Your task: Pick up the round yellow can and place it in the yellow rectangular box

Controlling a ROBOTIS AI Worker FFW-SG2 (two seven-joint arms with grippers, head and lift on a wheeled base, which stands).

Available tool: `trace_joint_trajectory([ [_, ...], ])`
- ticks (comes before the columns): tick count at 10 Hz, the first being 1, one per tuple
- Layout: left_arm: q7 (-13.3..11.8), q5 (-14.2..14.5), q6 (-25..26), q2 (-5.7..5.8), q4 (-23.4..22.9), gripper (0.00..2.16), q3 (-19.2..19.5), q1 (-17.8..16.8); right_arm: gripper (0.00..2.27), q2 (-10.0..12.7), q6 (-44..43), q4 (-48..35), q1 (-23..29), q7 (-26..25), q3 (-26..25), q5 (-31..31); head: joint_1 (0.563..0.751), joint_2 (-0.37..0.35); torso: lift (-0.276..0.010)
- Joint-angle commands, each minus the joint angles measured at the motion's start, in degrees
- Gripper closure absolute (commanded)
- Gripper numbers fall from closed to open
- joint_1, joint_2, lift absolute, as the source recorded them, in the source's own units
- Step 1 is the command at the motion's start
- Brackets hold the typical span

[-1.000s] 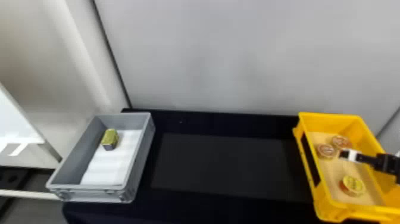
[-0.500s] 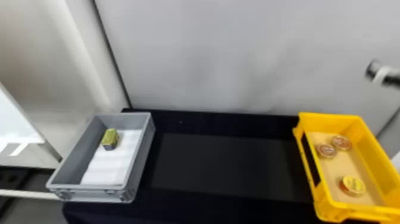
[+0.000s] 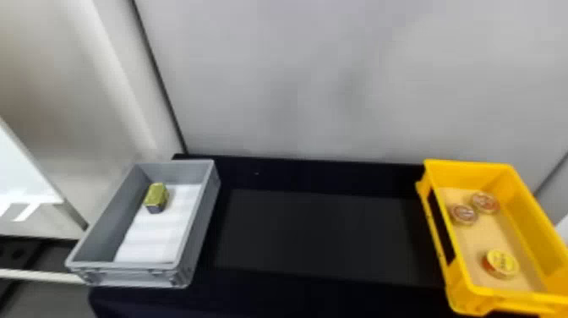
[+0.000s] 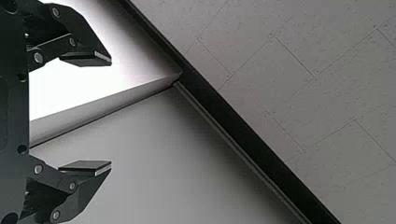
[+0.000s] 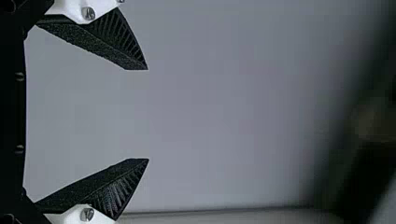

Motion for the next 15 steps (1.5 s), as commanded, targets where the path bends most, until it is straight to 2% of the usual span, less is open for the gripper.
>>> trace_joint_trajectory([
  [1,0.03,-0.01,0.49,1.09,-0.52,0.45,0.57,-0.46,0.08,-2.62,-5.1,-5.48,-10.27,0.92,2.51,10.73,0.734,0.091,0.0],
  [2,0.03,-0.01,0.58,1.36,-0.6,0.45,1.1,-0.46,0.08,-7.71,-5.89,-6.89,-13.52,-4.44,6.11,10.9,0.734,0.091,0.0],
  [3,0.03,-0.01,0.67,1.62,-0.78,0.45,1.45,-0.46,0.08,-10.88,-6.68,-7.59,-16.68,-6.2,8.31,12.31,0.734,0.091,0.0],
  [5,0.03,-0.01,1.54,2.85,-1.4,0.45,1.8,-0.46,0.08,-12.99,-6.95,-8.29,-19.85,-6.82,10.68,13.1,0.734,0.091,0.0],
  [15,0.03,-0.01,1.81,3.12,-1.48,0.45,1.62,-0.11,0.07,-12.81,-7.74,-7.59,-18.62,-8.31,12.62,13.1,0.734,0.091,0.0],
])
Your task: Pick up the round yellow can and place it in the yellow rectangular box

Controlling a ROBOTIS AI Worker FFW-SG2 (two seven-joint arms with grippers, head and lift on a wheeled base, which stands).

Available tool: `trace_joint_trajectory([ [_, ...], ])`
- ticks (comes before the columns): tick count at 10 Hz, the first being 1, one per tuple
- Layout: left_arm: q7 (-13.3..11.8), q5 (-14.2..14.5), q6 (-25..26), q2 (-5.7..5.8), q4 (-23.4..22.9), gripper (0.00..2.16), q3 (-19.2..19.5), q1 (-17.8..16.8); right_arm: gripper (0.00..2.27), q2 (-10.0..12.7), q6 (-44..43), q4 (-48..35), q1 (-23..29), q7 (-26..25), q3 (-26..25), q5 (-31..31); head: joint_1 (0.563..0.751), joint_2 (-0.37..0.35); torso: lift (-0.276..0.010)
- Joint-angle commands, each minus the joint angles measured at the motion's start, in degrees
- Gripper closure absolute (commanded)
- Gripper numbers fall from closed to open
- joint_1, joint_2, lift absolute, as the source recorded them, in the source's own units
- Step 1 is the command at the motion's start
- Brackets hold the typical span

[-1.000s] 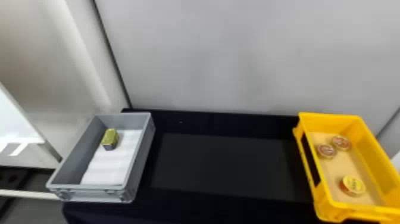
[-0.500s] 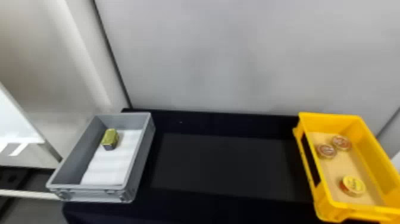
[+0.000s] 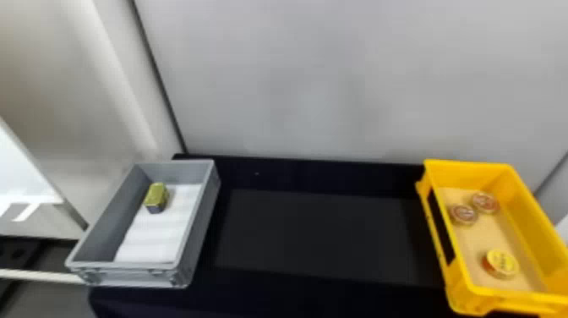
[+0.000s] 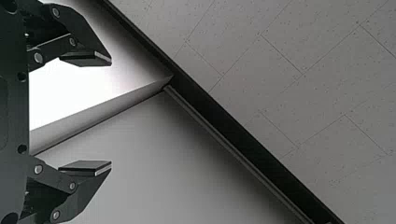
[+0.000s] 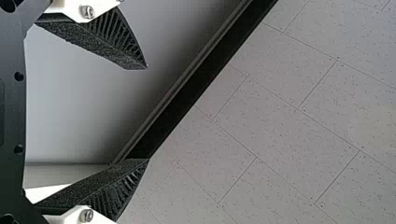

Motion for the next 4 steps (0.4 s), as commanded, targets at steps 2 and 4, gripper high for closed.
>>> trace_joint_trajectory([
  [2,0.01,0.0,0.03,0.08,0.0,0.45,-0.34,0.22,0.07,0.09,0.01,0.18,0.47,-0.28,0.35,-0.17,0.734,0.091,0.0],
  [4,0.01,0.0,-0.15,0.0,0.0,0.45,-0.17,0.57,0.07,0.27,0.01,0.62,0.21,-0.45,1.23,-0.44,0.734,0.091,0.0],
])
